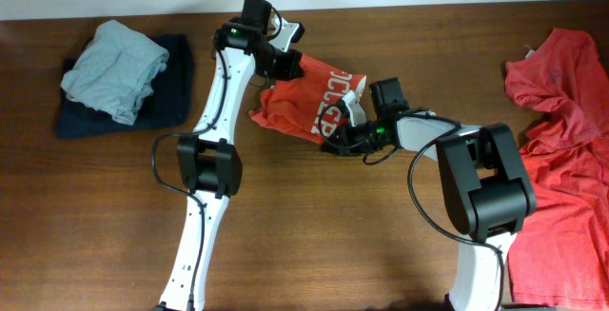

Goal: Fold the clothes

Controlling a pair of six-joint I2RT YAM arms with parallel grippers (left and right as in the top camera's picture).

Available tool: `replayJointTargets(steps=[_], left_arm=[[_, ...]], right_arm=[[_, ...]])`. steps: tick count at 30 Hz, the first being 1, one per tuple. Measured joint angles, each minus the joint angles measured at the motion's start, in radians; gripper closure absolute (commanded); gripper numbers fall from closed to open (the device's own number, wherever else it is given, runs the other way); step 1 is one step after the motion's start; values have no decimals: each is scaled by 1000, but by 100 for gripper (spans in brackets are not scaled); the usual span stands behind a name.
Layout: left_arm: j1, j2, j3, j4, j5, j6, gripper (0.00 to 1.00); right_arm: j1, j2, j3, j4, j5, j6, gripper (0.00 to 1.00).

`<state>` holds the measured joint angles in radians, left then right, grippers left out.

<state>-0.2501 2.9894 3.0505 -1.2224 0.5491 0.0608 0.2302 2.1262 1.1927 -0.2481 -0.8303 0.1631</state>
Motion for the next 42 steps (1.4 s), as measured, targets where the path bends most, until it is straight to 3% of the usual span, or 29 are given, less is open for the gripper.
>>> replayJointTargets(steps=[11,18,28,37,42], left_arm=[[6,-60,65,-25,-15,-20,100],[7,-92,62,-50,-17,-20,100],[7,-92,-5,-51,-63,-20,100],[14,-104,-25,-54,-45,-20,100],[25,-166,-22,-142,-39,-20,100]], right_arm=[[0,-39,74,-12,-157,46,96],[0,-142,130,-38,-29,51,96],[4,79,131,-5,12,50,96],[0,101,141,7,-49,50,96],[1,100,160,-30,-85,50,96]])
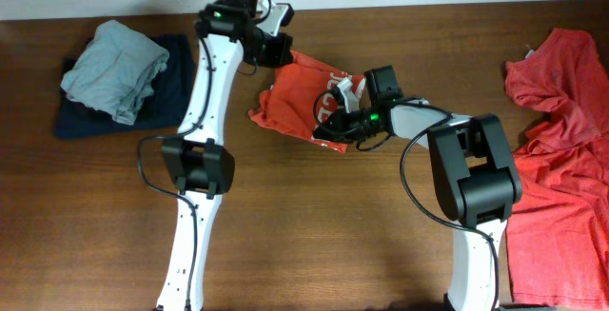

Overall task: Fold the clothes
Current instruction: 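Hold the bundle with both grippers and lift it above the table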

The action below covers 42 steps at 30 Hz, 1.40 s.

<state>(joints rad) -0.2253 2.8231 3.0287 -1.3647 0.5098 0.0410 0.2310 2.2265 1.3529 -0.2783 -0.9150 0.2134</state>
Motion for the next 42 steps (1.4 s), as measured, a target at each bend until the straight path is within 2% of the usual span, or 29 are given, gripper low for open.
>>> replayJointTargets(steps=[6,10,14,19,31,42], left_arm=[[5,-58,13,-174,10,13,100],[5,-58,13,-226,10,44,100],[6,-58,0,-222,11,58,100],[6,-58,-100,-203,11,68,100],[6,-58,-365,-132,6,98,100],[24,-60,-349,-116,7,116,100]], right_arm=[[-9,-46,74,-59,10,0,96],[-49,-104,123,-55,39,0,96],[-116,-119,137,-55,105,0,96],[-173,-111,135,-44,177,0,96],[-164,26,136,51,253,-7,96],[-164,32,142,51,263,-12,96]])
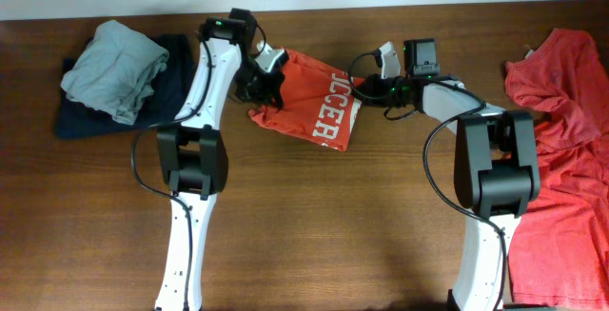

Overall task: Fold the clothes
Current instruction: 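Hold the bundle with both grippers and lift it above the table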

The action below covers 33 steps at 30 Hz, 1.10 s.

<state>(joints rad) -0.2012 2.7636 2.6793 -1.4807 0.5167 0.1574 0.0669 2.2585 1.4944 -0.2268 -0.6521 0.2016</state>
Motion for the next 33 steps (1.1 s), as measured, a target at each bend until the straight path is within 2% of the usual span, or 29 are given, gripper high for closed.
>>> replayJointTargets(steps=[7,16,23,29,33], left_arm=[[23,-45,91,-39,10,-8,100],[12,-84,78,-138,66,-16,100],[11,-84,-84,-141,82,-19,100],[13,-84,-269,-1,87,-18,100],[22,-95,-329,47,116,-15,100]], right_arm=[[0,0,0,-1,1,1,96],[0,0,2,-7,3,0,96],[0,0,2,-8,5,0,96],[0,0,4,-12,6,0,96],[0,0,7,-23,9,0,96]])
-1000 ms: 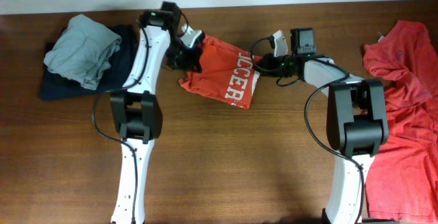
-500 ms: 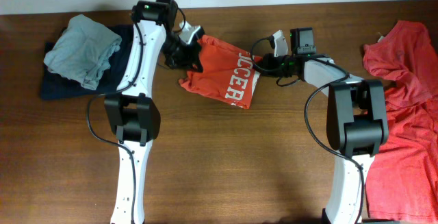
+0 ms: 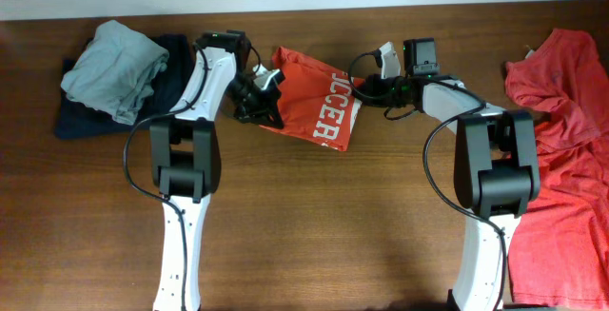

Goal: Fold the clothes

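Observation:
An orange shirt [image 3: 314, 97] with white letters lies folded flat at the back middle of the table. My left gripper [image 3: 259, 102] sits on the shirt's lower left corner and hides it; its jaws are not readable from above. At the shirt's right edge is my right gripper [image 3: 365, 89], pointing at the cloth and holding none of it. A heap of unfolded red clothes [image 3: 561, 149] lies at the far right.
At the back left a folded grey garment [image 3: 116, 68] rests on a folded navy one [image 3: 171, 102]. Both arm bases [image 3: 186, 168] stand on the table in front of the shirt. The wall edge runs along the back.
My left gripper has moved from the shirt's upper left edge to its lower left corner, which it now covers. The shirt's top corner sits slightly further left. The right arm has not moved.
At first both grippers held the bunched orange shirt, the left at its top corner and the right at its lower right. Then the right gripper was over the shirt's middle with cloth folded in. Later the shirt lay flat and folded, with the right gripper off its right edge.

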Controlling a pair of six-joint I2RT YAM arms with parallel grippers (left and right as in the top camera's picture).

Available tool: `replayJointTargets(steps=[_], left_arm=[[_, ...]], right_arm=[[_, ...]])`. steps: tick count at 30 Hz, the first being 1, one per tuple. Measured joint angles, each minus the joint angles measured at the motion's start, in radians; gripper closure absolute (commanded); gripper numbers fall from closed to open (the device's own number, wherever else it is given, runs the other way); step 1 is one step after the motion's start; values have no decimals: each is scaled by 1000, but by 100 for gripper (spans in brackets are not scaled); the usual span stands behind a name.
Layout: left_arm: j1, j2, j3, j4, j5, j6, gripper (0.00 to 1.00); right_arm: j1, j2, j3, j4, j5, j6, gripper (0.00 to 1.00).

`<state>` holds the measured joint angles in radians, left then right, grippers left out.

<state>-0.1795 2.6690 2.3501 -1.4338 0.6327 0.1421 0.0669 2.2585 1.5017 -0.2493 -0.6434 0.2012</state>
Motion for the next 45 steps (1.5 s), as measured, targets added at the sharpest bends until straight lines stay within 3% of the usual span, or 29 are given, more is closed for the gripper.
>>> replayJointTargets(steps=[7,13,20,24,26,29,35,45], left_arm=[[10,-4,5,-24,22,0,100],[28,-11,156,-70,22,-9,99],[42,-86,354,9,14,-63,77],[43,-102,369,45,-10,-84,55],[42,-94,368,55,-29,-88,40],[38,-80,367,71,-57,-96,31],[19,-24,367,77,-154,-98,29],[-46,71,366,68,-255,-84,28]], right_arm=[[0,0,1,-5,0,0,96],[0,0,5,-20,2,1,96],[5,-4,58,-153,20,-22,96],[18,-21,131,-289,47,-31,96],[28,-34,177,-346,56,-34,96],[55,-60,249,-446,61,-41,96],[106,-87,269,-562,114,-55,91],[125,-87,267,-598,248,-56,95]])
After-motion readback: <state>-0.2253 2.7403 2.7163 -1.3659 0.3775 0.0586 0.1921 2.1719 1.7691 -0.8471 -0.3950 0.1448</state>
